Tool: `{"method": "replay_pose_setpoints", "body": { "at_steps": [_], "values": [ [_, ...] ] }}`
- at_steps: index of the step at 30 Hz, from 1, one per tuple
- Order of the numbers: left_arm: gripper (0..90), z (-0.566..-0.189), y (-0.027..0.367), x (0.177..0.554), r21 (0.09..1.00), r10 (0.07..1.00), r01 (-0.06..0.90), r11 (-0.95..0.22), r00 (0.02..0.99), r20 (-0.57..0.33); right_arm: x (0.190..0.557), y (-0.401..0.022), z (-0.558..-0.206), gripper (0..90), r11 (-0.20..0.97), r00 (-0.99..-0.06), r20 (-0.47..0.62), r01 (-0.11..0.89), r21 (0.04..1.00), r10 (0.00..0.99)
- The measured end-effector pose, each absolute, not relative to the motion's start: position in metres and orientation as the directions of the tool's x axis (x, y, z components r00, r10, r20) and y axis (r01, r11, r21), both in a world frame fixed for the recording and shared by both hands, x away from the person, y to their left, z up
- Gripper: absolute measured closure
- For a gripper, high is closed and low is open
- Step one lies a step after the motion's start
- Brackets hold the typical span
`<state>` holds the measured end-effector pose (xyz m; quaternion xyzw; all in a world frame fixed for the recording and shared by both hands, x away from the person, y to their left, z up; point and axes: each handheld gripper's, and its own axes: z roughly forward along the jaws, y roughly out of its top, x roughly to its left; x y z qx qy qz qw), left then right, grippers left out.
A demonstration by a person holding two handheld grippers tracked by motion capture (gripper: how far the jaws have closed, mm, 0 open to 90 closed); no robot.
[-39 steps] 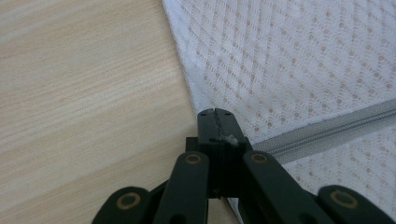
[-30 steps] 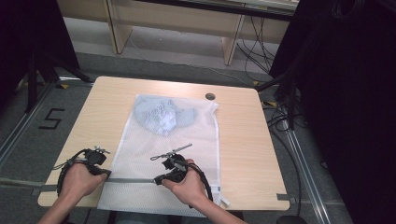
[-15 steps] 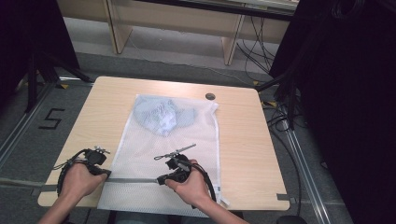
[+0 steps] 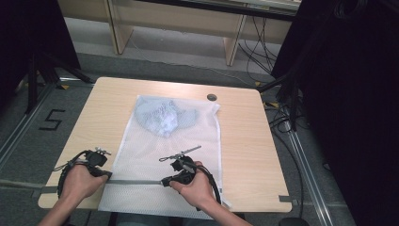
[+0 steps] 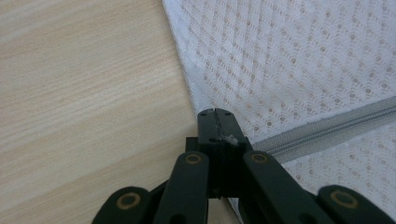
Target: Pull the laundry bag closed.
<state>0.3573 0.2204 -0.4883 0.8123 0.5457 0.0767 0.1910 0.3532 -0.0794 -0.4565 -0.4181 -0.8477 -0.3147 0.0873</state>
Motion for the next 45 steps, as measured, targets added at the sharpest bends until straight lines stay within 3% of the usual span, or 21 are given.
{"method": "replay_pose_setpoints", "body": {
  "at_steps": [45],
  "values": [
    [90.0, -0.489, 0.220, 0.357, 0.399, 0.917, 0.858, -0.325, 0.389, -0.090, 0.352, -0.102, -0.456, 87.1, 0.439, -0.619, 0.401, 0.775, 0.455, 0.676]
  ]
}}
